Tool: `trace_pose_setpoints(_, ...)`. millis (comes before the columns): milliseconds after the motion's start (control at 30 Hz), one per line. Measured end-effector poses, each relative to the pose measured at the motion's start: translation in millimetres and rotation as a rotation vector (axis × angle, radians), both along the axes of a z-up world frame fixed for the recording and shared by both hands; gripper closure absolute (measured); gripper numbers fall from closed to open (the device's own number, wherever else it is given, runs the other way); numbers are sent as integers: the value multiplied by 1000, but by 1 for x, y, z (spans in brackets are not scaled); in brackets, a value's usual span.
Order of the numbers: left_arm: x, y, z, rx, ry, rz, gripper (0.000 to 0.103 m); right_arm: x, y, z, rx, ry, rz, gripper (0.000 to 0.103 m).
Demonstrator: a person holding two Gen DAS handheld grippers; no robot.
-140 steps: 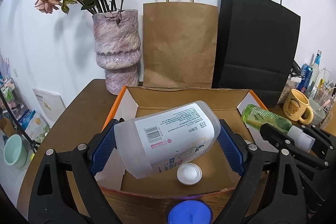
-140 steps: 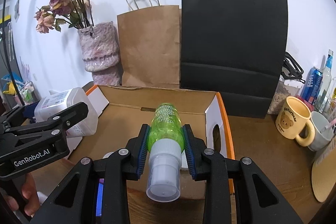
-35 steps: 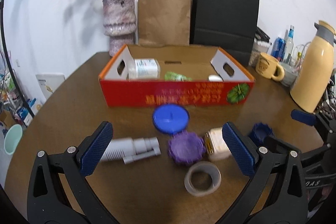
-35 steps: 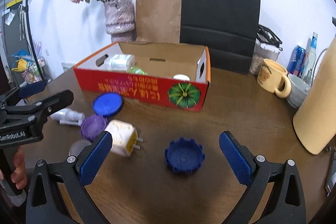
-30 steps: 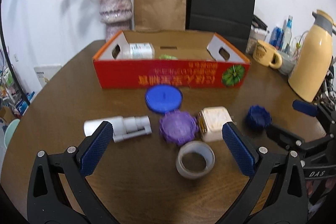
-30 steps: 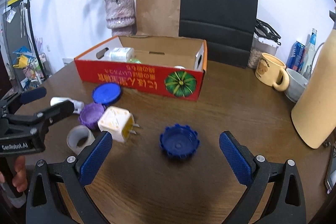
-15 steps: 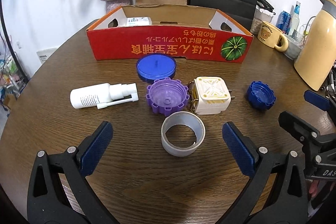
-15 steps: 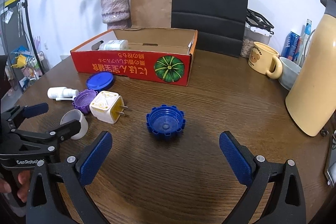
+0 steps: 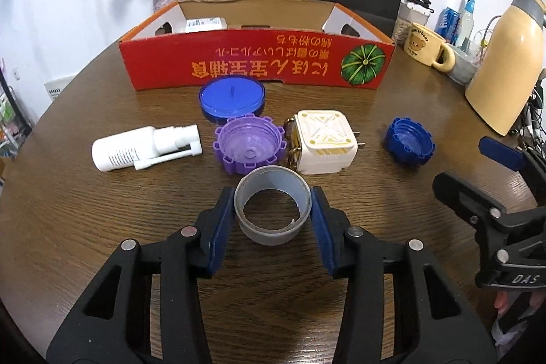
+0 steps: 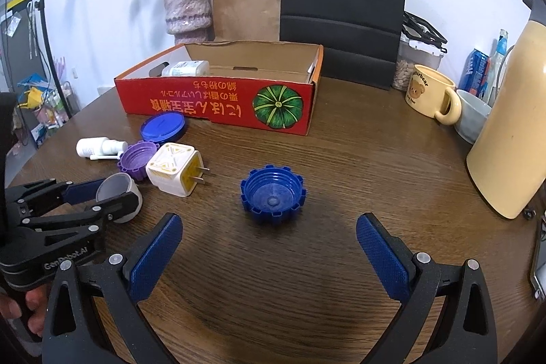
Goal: Organize rigid objects
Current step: 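Grasp the clear tape roll by its rim with the left tool, then grasp the dark blue bottle cap with the right tool while the left tool lifts the tape roll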
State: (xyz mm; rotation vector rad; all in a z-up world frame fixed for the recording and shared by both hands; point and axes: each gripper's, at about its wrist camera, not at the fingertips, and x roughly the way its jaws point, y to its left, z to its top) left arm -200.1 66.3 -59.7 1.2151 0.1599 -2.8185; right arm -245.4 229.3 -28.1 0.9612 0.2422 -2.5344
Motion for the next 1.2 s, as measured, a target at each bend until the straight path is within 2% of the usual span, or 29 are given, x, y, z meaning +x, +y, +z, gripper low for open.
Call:
trace_pose_setpoints(333,8,-8,20,4,82,-6,63,-4,0,-5,-3,-14,-21,0)
trace_pose_setpoints(700,0,-34,34,-18,137,48,63,-13,-8,-8,15,-11,-41,0)
trace_pose_setpoints(867,-3,-41,37,-31,149,56,63,-24,-14,-14,60,-45,-75,0)
trace_pose_setpoints(1033,-9,-47,37,-51,147,68,63,-35,-16,-21,73,-84,-80,0)
trace_pose_setpoints(1200,-16,-54,37,-38,134,71,63,-46,-18,-24,67,-115,-83,0)
